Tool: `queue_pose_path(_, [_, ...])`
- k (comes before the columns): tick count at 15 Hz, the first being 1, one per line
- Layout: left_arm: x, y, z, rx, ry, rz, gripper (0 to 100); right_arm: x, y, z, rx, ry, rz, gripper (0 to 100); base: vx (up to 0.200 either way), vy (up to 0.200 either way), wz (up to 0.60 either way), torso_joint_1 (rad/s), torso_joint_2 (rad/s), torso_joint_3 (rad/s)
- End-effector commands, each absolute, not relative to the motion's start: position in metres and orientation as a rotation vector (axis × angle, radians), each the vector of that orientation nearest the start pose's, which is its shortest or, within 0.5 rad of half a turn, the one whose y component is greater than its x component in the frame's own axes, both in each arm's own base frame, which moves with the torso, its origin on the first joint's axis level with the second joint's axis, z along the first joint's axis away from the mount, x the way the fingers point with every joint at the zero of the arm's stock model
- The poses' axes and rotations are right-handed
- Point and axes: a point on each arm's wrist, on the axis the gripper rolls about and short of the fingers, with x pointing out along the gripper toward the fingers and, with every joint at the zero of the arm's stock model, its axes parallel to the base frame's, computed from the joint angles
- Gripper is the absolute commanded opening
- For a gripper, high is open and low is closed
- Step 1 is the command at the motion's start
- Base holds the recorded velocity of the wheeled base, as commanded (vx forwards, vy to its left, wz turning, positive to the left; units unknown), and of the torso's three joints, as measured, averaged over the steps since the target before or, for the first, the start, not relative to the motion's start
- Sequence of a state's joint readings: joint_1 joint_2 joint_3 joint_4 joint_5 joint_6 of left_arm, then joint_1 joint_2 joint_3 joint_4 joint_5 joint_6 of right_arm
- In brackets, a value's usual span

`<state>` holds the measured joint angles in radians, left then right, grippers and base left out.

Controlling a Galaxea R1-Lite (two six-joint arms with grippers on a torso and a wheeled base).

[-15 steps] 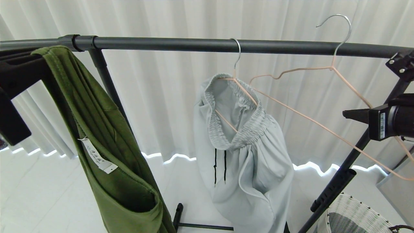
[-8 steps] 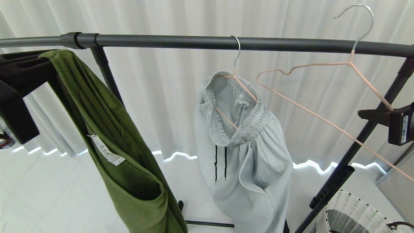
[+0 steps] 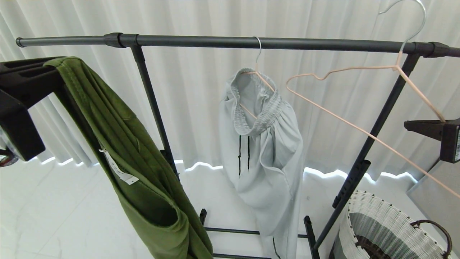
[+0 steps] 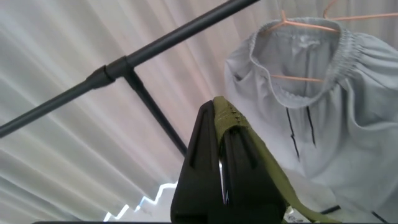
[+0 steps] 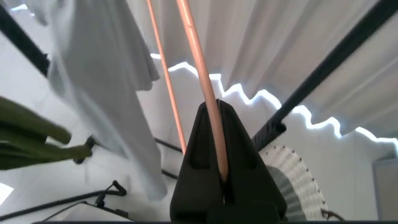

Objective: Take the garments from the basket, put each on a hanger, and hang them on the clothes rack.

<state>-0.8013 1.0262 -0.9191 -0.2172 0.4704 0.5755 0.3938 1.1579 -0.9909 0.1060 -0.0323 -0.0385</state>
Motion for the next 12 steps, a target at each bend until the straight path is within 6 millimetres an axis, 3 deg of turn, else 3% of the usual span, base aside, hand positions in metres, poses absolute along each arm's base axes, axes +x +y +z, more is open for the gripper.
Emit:
queue_pose_path(1, [0.0955,-0.0839,0.322,0.508,-0.175,-0.296,0,0.1506,0.0618,0.2928,-0.095,0.26,0.365,0,-0.2,0.0,0.0,0.002,0.0,0.007])
queue_pose_path(5, [0.0966,-0.0849,0.3195,0.513,-0.167,-0.3,0,0.1505,0.0621,0.2929,-0.095,0.258,0.366,0,-0.2,0.0,0.0,0.004,0.0,0.006])
queue_pose_path(12, [0.0988,-0.0858,0.3129,0.532,-0.145,-0.297,0,0.1416,0.0652,0.2972,-0.095,0.234,0.409,0,0.0,0.0,0.0,0.0,0.0,0.0])
